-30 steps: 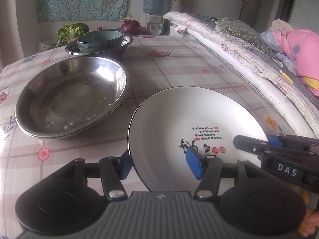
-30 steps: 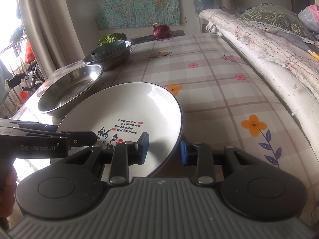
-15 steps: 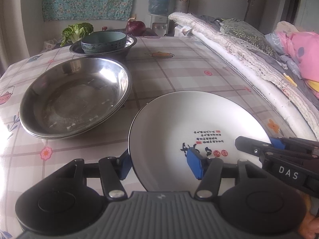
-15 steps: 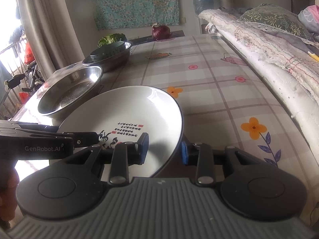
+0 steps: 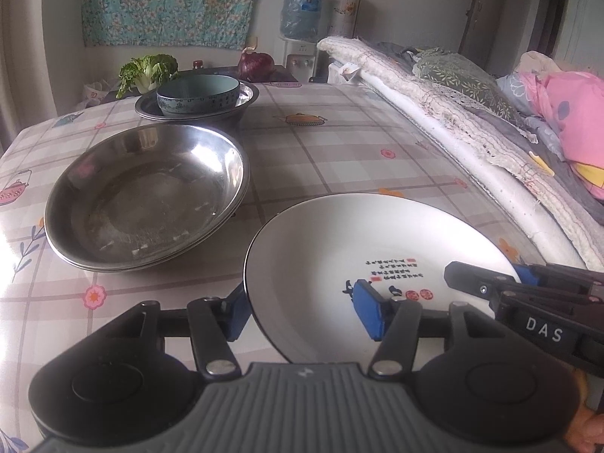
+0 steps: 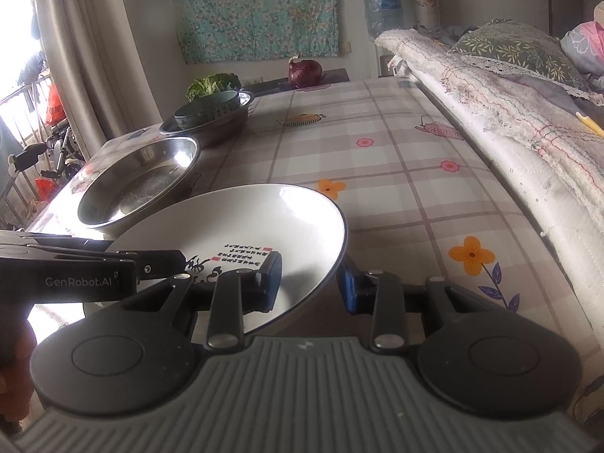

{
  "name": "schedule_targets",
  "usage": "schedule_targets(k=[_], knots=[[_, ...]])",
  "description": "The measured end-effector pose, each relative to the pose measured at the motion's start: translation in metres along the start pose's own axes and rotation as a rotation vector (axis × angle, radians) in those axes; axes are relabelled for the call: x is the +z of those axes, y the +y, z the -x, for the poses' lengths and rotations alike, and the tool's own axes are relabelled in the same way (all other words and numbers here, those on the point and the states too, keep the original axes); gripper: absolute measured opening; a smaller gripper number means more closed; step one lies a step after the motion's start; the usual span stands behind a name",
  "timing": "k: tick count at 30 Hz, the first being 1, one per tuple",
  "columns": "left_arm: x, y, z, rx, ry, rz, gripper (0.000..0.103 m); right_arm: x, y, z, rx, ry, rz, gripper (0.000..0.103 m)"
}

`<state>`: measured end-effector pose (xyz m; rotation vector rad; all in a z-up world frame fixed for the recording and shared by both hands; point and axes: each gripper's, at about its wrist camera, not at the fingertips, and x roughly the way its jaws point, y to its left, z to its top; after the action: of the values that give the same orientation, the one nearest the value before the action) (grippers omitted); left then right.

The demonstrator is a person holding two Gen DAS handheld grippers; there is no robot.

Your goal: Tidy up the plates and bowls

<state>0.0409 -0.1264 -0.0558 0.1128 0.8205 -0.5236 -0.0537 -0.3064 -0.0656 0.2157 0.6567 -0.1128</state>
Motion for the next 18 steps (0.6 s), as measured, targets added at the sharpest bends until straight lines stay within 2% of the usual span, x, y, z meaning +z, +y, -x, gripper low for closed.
schedule_targets(k=[18], knots=[[0.008,0.007,0.022,-0.003,-0.064,0.022,0.058,0.013,0.011,0.015,0.007,-0.049,0.025,0.032]])
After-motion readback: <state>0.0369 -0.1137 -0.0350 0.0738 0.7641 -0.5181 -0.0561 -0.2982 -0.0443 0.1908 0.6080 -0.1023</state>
